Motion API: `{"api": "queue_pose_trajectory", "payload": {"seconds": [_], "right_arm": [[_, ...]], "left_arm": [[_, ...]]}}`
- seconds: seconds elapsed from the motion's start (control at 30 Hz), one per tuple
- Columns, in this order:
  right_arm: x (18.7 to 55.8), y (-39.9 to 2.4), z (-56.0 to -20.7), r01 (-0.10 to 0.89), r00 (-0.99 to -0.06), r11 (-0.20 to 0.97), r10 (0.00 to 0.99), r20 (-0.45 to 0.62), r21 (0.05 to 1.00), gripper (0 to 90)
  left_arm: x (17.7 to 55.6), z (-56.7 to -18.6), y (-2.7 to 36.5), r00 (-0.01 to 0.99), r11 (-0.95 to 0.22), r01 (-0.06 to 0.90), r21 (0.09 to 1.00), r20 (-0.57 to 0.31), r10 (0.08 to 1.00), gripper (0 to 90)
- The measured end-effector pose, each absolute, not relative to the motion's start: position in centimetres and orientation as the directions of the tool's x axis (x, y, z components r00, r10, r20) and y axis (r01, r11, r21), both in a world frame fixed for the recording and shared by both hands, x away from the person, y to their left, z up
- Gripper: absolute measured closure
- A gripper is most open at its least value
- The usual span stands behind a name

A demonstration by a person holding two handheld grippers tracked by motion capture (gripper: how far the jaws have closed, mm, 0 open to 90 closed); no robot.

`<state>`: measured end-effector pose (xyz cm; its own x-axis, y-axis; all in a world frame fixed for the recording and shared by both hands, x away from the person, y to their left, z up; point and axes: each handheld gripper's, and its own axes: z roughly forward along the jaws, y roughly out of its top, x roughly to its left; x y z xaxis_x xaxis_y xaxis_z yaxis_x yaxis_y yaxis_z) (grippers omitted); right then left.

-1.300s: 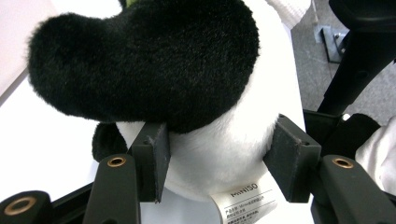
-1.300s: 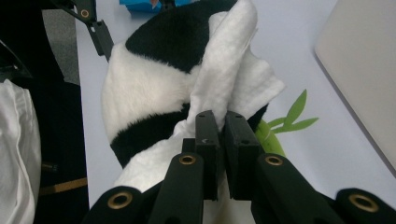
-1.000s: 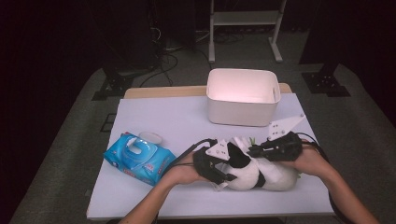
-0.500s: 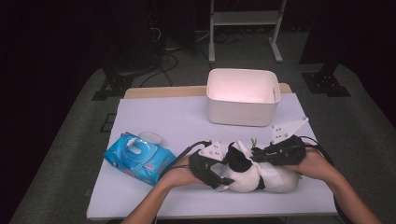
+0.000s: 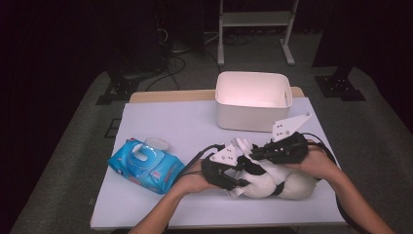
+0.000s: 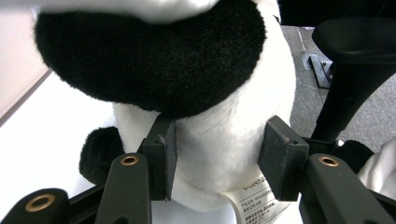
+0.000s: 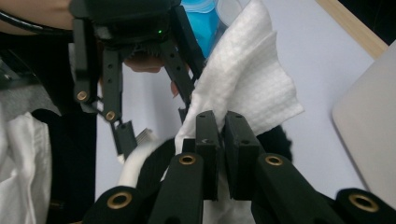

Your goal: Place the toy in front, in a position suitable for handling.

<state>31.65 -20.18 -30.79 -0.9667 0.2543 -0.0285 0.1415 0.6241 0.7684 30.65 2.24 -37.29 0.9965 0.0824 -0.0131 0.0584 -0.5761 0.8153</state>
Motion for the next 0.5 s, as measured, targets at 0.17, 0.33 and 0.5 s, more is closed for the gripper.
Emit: {"api": "queue_pose_trajectory", "payload": {"seconds": [0.17,0.33,0.5], "right_arm": [[31.5,-20.8,-31.1,0.157,-0.962,0.638,0.271,-0.030,0.754,84.3],[30.9,-22.6,-31.6,0.180,-0.957,0.606,0.291,-0.005,0.775,84.3],[30.4,-23.7,-32.4,0.202,-0.952,0.627,0.305,0.001,0.753,84.4]], "left_arm": [[30.6,-37.6,2.5,0.997,-0.561,0.063,0.825,-0.022,0.080,53.5],[30.5,-37.6,2.3,0.997,-0.559,0.060,0.827,-0.021,0.076,53.6],[30.7,-38.6,2.4,0.995,-0.564,0.091,0.821,-0.053,0.085,45.7]]}}
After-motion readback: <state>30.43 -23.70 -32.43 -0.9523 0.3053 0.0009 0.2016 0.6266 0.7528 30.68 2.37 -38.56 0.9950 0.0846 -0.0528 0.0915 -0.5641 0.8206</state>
